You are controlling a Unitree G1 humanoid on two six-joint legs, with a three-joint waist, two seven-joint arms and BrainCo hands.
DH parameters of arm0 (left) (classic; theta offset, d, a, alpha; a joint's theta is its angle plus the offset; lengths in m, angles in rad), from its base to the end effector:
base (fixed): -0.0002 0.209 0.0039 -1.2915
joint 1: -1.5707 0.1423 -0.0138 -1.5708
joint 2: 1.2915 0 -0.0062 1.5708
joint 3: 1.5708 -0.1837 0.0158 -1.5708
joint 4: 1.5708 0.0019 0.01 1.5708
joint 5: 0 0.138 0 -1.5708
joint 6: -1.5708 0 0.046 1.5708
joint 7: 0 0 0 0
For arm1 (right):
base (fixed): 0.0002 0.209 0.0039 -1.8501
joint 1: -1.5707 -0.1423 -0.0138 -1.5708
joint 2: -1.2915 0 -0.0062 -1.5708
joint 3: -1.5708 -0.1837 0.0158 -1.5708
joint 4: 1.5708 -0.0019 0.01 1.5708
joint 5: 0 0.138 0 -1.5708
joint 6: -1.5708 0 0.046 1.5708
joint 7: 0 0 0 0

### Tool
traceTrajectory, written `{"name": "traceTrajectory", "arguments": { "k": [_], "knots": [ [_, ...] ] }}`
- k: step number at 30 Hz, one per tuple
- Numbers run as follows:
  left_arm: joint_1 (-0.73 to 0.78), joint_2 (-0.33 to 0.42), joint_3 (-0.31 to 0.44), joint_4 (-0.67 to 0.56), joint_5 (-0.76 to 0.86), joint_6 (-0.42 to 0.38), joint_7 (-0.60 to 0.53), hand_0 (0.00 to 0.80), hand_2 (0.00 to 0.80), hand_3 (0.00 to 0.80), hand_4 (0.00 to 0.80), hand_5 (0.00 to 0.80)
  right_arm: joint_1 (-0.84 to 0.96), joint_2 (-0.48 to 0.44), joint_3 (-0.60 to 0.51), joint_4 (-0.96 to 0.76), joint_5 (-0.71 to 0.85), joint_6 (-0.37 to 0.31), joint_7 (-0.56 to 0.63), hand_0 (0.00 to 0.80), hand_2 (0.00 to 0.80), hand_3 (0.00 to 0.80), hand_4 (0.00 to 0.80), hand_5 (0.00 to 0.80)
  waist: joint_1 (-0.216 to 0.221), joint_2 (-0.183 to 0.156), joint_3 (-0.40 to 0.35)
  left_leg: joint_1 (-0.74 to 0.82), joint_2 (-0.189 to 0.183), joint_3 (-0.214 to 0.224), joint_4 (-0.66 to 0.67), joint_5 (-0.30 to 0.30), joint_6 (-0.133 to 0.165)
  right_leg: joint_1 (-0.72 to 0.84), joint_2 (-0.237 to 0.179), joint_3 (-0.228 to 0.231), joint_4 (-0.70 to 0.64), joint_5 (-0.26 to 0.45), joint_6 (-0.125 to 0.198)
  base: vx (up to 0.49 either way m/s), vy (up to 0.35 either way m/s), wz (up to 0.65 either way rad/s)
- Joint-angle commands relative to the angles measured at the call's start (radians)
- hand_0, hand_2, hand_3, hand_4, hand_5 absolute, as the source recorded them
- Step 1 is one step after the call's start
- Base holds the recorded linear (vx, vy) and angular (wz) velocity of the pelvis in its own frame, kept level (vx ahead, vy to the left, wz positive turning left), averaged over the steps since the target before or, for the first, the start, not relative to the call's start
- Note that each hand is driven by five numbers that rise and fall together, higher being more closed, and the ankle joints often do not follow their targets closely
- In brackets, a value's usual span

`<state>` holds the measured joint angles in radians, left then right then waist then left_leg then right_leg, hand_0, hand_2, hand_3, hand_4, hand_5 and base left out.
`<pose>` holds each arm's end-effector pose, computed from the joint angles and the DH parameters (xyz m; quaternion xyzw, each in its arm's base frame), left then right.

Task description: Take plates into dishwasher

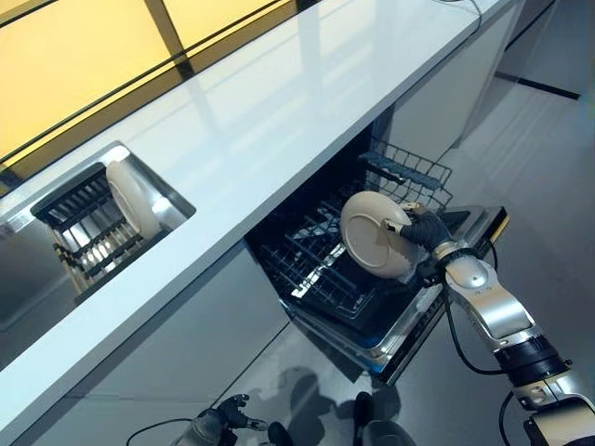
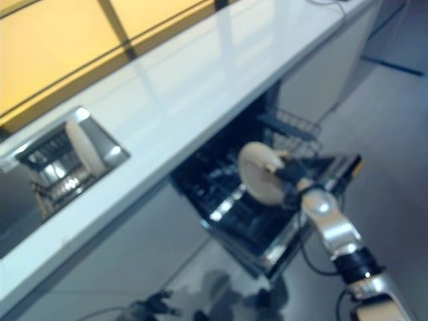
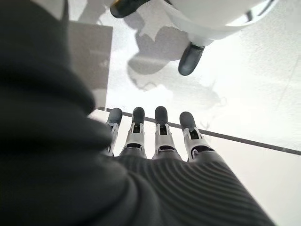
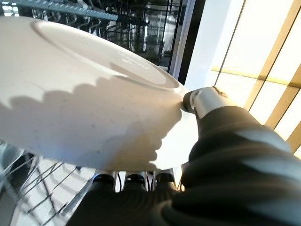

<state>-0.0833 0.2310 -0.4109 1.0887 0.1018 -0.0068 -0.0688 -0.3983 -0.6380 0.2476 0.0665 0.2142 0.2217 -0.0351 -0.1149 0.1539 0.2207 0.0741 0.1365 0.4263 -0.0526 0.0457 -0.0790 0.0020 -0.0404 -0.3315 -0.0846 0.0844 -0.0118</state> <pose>0.1194 0.1904 -0.1055 0.2372 0.4872 -0.1702 0.8230 0.2693 -0.2096 0.1250 -0.2421 -0.0137 0.0660 0.9679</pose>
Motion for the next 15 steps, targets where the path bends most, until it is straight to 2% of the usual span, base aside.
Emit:
{"name": "traceTrajectory", "arguments": {
  "k": [1,9,15],
  "knots": [
    [-0.006,0.05,0.001,0.007,-0.005,0.003,0.021,0.0,0.0,0.0,0.0,0.0,-0.128,0.059,0.009,-0.033,-0.022,-0.063,-0.022,0.8,0.8,0.8,0.8,0.8,0.004,-0.109,-0.016,-0.088,-0.043,-0.012,-0.029,-0.001,0.02,0.048,-0.019,0.007,0.09,-0.199,-0.012,0.027,0.039,0.14],
    [-0.01,0.051,0.011,0.015,-0.021,-0.004,0.035,0.0,0.0,0.0,0.0,0.0,-0.132,0.069,0.035,-0.022,-0.058,-0.042,-0.019,0.8,0.8,0.8,0.8,0.8,0.021,-0.115,-0.007,-0.095,-0.05,-0.03,-0.021,-0.004,0.025,0.052,-0.021,-0.001,0.092,-0.197,-0.011,0.013,0.034,0.06],
    [-0.006,0.058,0.013,0.014,-0.02,-0.013,0.037,0.0,0.0,0.0,0.0,0.0,-0.127,0.077,0.043,0.032,-0.083,-0.051,-0.032,0.8,0.8,0.8,0.8,0.8,0.032,-0.117,0.005,-0.101,-0.055,-0.044,-0.023,-0.001,0.028,0.054,-0.021,-0.008,0.093,-0.196,-0.01,0.016,0.016,0.08]
  ]
}}
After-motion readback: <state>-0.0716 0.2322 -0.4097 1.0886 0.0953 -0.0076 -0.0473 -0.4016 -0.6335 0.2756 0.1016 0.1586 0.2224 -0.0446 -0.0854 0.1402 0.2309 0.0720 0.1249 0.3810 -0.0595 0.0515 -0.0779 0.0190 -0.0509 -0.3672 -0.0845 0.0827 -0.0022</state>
